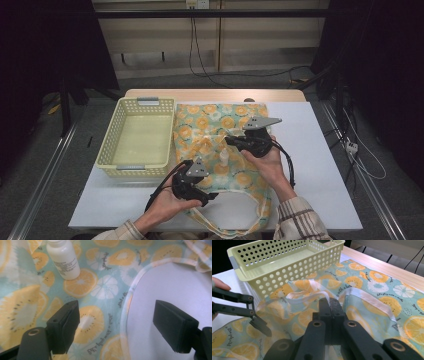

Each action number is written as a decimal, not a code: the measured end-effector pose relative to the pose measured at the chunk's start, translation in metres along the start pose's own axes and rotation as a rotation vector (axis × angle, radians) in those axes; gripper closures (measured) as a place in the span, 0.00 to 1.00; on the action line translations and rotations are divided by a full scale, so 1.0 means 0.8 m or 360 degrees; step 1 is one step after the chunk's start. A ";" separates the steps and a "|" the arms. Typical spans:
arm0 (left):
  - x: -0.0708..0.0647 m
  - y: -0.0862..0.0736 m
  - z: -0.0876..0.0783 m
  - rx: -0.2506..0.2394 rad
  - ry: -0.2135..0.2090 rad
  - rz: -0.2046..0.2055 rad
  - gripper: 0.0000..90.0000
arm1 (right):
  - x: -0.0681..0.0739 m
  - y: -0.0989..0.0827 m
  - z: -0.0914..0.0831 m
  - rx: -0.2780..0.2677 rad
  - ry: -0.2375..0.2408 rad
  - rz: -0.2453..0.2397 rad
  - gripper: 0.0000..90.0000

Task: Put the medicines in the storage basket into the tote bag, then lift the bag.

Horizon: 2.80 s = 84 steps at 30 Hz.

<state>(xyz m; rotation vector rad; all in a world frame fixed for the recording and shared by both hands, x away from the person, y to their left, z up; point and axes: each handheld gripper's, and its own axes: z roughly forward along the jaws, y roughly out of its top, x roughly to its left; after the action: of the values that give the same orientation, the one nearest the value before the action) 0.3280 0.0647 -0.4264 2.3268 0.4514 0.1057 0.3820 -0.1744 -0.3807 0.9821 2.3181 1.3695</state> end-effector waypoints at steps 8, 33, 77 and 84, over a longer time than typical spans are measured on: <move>0.004 -0.015 0.014 0.0058 -0.0042 -0.0003 0.26 | 0.003 -0.001 0.004 0.0014 0.0003 -0.0006 1.00; 0.034 -0.007 0.033 0.0183 -0.0018 -0.0040 0.61 | -0.002 -0.005 0.009 0.0046 -0.0001 -0.0008 1.00; 0.024 0.018 -0.027 -0.0316 -0.0036 -0.0164 1.00 | -0.009 0.004 -0.005 -0.0026 -0.0036 0.0006 1.00; 0.027 0.031 -0.043 -0.0404 -0.0041 -0.0172 1.00 | -0.012 0.011 -0.011 -0.0060 -0.0044 0.0008 1.00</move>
<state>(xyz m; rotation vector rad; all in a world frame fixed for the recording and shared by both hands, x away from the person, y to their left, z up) 0.3481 0.0792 -0.3854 2.0491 0.5182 0.0761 0.3881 -0.1834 -0.3695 0.9899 2.2632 1.3872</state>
